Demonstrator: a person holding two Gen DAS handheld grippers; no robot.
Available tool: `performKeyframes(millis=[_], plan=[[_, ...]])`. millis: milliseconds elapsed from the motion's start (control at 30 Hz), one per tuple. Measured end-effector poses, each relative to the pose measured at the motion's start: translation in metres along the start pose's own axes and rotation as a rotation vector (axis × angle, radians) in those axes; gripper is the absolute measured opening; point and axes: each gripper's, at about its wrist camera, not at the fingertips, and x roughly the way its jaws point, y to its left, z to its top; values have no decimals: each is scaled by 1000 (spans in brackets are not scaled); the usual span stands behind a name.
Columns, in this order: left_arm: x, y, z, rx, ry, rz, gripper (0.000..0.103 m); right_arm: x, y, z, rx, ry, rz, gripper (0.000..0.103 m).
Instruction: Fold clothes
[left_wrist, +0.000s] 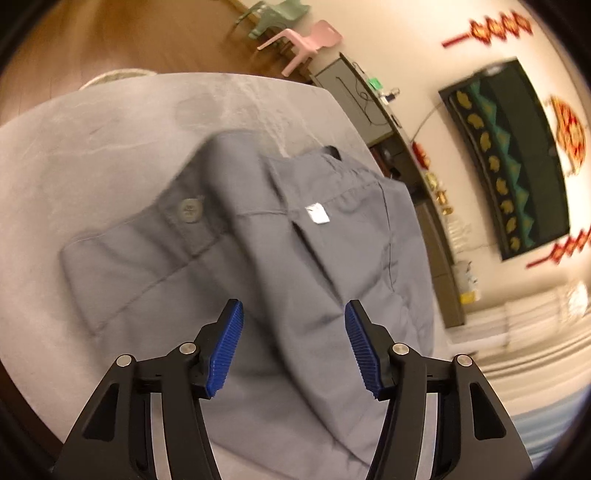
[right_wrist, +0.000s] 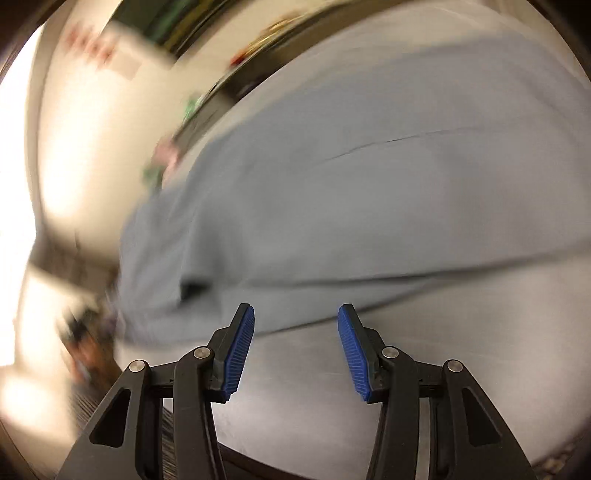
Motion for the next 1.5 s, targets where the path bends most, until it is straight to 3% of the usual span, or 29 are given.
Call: performKeyframes(millis=[67,167,200,233,267,333,400,500,533,600,700,800,867,1033,1100,1133,1200,1300,1333,1400,1433,1467,1500], plan=[[8,-16,-2,47,-1,28,64,-17,-29,5,133,-50,44,50],[26,-37,-8,118,5,100,61,-17,-52,6,254,-47,104,51],[29,-41,-11,142,0,125,39,-13,-54,5,273,-37,128,51],[30,-46,-14,169,-8,147,0,-8,-51,7,273,-25,137,51],[21,-52,-16,184,-24,120,0,-3,-46,7,261,-14,136,51],[-27,-62,-29,158,-76,-101,1,-1,-40,13,238,-20,100,51],[-69,-57,-45,167,-120,-184,1,1,-33,18,216,-25,65,51],[-45,4,-54,18,44,-12,1,-19,-42,26,235,-82,0,51],[-42,14,-55,-4,65,28,1,-30,-50,28,266,-108,-8,51],[-42,25,-57,-15,84,94,2,-53,-67,32,330,-161,-23,51],[-38,26,-61,-22,100,148,4,-118,-105,34,478,-329,-53,58],[-27,22,-64,-14,108,199,4,-168,-134,29,604,-436,-154,64],[-24,22,-65,-11,101,217,5,-170,-141,35,618,-385,-172,64],[-4,10,-45,13,91,240,5,-120,-122,47,524,-206,-183,64],[9,5,-23,11,78,243,5,-91,-114,56,479,-169,-167,37],[15,2,-13,22,70,248,5,-81,-110,61,442,-161,-178,13],[17,-1,-12,43,62,255,5,-74,-98,68,370,-195,-218,6],[14,4,-20,29,67,247,5,-88,-82,62,317,-223,-189,5],[12,6,-21,21,77,243,5,-96,-78,57,304,-235,-186,7],[7,7,-23,20,82,242,6,-117,-81,35,327,-248,-173,28],[4,8,-24,15,75,238,7,-114,-78,35,357,-251,-176,59],[0,8,-26,10,66,233,7,-115,-81,26,404,-250,-195,70],[-1,6,-27,9,60,234,7,-117,-84,17,452,-248,-215,70]])
